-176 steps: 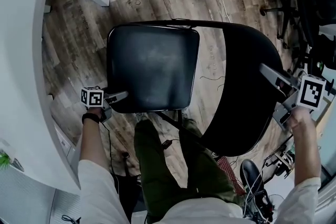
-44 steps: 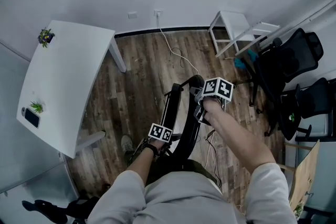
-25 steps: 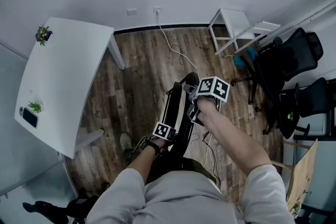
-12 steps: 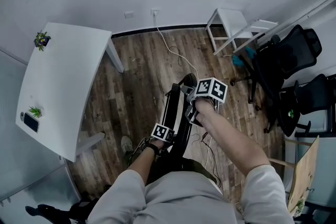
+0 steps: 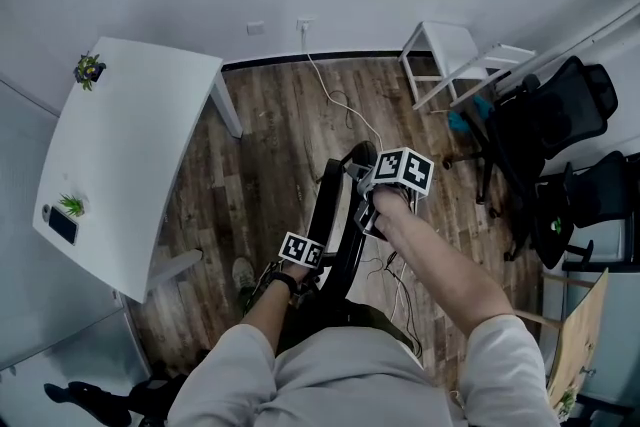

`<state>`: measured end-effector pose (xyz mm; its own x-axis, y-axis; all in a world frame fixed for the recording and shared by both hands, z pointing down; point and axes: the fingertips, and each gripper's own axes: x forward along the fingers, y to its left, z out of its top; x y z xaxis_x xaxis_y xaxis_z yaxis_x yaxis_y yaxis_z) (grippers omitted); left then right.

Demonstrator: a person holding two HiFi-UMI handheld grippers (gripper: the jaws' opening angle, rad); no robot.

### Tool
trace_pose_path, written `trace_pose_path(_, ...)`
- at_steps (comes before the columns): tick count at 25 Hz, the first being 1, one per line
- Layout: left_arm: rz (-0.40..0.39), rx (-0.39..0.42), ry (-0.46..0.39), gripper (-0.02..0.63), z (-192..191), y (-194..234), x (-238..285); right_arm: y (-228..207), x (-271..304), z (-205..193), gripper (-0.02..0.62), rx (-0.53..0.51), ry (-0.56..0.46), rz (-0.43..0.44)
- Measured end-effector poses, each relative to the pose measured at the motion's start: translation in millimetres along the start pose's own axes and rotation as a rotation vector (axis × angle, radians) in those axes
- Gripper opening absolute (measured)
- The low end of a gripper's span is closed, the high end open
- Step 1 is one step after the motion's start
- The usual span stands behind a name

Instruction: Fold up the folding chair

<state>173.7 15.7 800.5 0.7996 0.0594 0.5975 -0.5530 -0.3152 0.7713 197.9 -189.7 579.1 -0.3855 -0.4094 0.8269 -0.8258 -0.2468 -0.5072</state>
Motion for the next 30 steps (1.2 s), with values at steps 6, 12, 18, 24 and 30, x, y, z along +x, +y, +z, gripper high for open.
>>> trace_pose_path(6,0.016,-0.03,0.034,0.38,-6.4,1.1,2.0,4.4,4.0,-1.2,0.213,0.032,-0.013,-0.002)
trace_pose_path(12,0.039,-0.025,0.049,0.364,-9.3,3.1,0.3,7.9,4.0,-0.9,0.234,0.03,-0.006,0.024)
trace_pose_path(18,0.054,-0.023,0.053,0.344,-9.0,8.3,-3.0,27.6,-1.9,-7.3,0.304,-0.025,0.076,0.113)
trace_pose_path(24,0.044,-0.028,0.053,0.342,-8.2,12.3,-8.5,41.2,-15.7,-10.7,0.318,-0.161,0.147,0.138)
trace_pose_path(30,0.034,-0.028,0.032,0.342,-4.7,17.4,-13.6,42.4,-39.6,-5.5,0.319,-0.435,0.237,0.159)
